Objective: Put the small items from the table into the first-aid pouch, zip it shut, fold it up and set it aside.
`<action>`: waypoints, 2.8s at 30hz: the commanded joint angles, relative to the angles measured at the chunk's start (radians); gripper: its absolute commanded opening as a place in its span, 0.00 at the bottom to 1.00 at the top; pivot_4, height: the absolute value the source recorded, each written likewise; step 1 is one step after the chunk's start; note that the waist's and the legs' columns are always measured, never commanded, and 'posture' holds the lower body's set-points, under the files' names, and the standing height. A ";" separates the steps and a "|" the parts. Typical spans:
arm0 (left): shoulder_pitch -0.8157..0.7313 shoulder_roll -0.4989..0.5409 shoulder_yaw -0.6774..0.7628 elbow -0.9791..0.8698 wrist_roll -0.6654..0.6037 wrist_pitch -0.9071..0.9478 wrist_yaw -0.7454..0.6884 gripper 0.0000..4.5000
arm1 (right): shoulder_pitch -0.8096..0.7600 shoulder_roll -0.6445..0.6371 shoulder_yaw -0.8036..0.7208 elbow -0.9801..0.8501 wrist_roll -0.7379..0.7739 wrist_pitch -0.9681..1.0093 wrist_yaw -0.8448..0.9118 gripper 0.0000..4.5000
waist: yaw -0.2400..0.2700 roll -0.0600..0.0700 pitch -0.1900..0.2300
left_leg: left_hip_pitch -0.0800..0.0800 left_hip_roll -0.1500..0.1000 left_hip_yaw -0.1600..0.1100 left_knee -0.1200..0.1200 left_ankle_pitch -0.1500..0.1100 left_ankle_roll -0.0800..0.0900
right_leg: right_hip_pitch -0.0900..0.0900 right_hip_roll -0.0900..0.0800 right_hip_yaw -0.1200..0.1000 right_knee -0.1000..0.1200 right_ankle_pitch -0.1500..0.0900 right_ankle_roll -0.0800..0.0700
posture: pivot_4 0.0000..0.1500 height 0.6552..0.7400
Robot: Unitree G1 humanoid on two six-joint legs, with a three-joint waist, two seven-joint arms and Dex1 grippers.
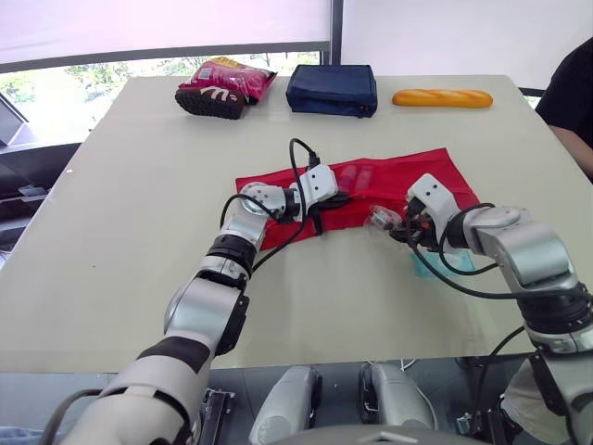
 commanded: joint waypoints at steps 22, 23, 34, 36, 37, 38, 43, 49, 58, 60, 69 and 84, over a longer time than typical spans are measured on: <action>0.167 -0.022 -0.062 -0.383 -0.040 0.148 -0.066 0.00 | -0.196 0.475 -0.412 0.126 0.037 0.133 -0.524 0.19 | -0.017 0.003 -0.002 | 0.000 0.000 0.000 -0.001 0.000 0.000 | -0.002 0.000 0.002 0.002 0.000 0.000 | 1.00 0.99; 0.168 -0.023 -0.064 -0.387 -0.041 0.148 -0.069 0.00 | -0.190 0.492 -0.420 0.121 0.036 0.125 -0.543 0.19 | -0.020 0.003 -0.002 | 0.000 0.000 0.000 -0.002 0.000 0.000 | -0.002 0.001 0.002 0.002 0.000 0.000 | 1.00 0.99; 0.155 -0.021 -0.067 -0.371 -0.047 0.142 -0.079 0.00 | -0.081 0.469 -0.279 0.034 0.036 0.002 -0.546 0.72 | -0.027 0.004 -0.002 | 0.000 0.000 0.000 -0.002 0.000 0.000 | -0.002 0.001 0.002 0.001 0.000 0.000 | 1.00 0.99; 0.150 -0.016 -0.065 -0.354 -0.045 0.133 -0.078 0.00 | -0.063 0.447 -0.262 0.019 0.039 -0.018 -0.539 0.94 | -0.027 0.004 -0.002 | 0.000 0.000 0.000 -0.002 0.000 0.000 | -0.002 0.001 0.002 0.001 0.000 0.000 | 1.00 0.99; 0.146 -0.014 -0.063 -0.344 -0.044 0.130 -0.074 0.00 | -0.054 0.431 -0.253 0.008 0.044 -0.020 -0.530 0.99 | -0.028 0.004 -0.002 | 0.001 0.000 0.000 -0.003 0.000 -0.001 | -0.002 0.001 0.002 0.001 0.000 0.000 | 1.00 0.99; 0.142 -0.011 -0.061 -0.332 -0.043 0.126 -0.071 0.00 | -0.045 0.412 -0.241 -0.004 0.051 -0.017 -0.516 0.99 | -0.028 0.004 -0.002 | 0.001 0.000 0.000 -0.003 0.000 -0.001 | -0.002 0.001 0.002 0.001 0.000 0.000 | 1.00 0.99; 0.104 -0.003 -0.044 -0.255 -0.041 0.102 -0.051 0.00 | 0.014 0.317 -0.183 -0.081 0.090 -0.005 -0.439 0.99 | -0.027 0.004 -0.002 | 0.001 0.000 0.000 -0.003 0.000 -0.001 | -0.002 0.001 0.002 0.001 0.000 0.000 | 1.00 0.99; 0.058 0.007 -0.025 -0.168 -0.054 0.078 -0.057 0.00 | 0.091 0.182 -0.125 -0.176 0.118 -0.086 -0.347 0.94 | -0.026 0.004 -0.002 | 0.001 0.000 0.000 -0.003 0.000 0.000 | -0.002 0.001 0.002 0.001 0.000 0.000 | 1.00 0.99; 0.036 0.006 0.033 -0.123 -0.171 0.138 -0.237 0.00 | 0.183 0.051 0.013 -0.190 0.034 -0.338 -0.305 0.01 | -0.026 0.004 -0.002 | 0.001 0.000 0.000 -0.003 0.000 0.000 | -0.002 0.001 0.001 0.001 0.000 0.000 | 1.00 0.99; 0.031 0.009 0.038 -0.112 -0.176 0.135 -0.252 0.00 | 0.190 0.061 0.020 -0.178 0.030 -0.359 -0.309 0.01 | -0.026 0.004 -0.002 | 0.001 0.000 0.000 -0.002 0.000 0.000 | -0.002 0.001 0.001 0.000 0.000 0.000 | 1.00 0.99; 0.025 0.008 0.043 -0.095 -0.184 0.127 -0.303 0.00 | 0.161 0.118 0.045 -0.089 -0.003 -0.422 -0.326 0.01 | -0.025 0.004 -0.002 | 0.001 0.000 0.000 -0.002 0.000 0.000 | -0.001 0.001 0.002 0.000 0.000 0.000 | 1.00 0.99; 0.049 -0.009 0.033 -0.138 -0.192 0.128 -0.347 0.00 | 0.053 0.239 0.056 0.210 -0.086 -0.603 -0.367 0.01 | -0.026 0.004 -0.002 | 0.001 0.000 0.000 -0.002 0.000 0.000 | -0.001 0.001 0.002 0.001 0.000 0.000 | 1.00 0.99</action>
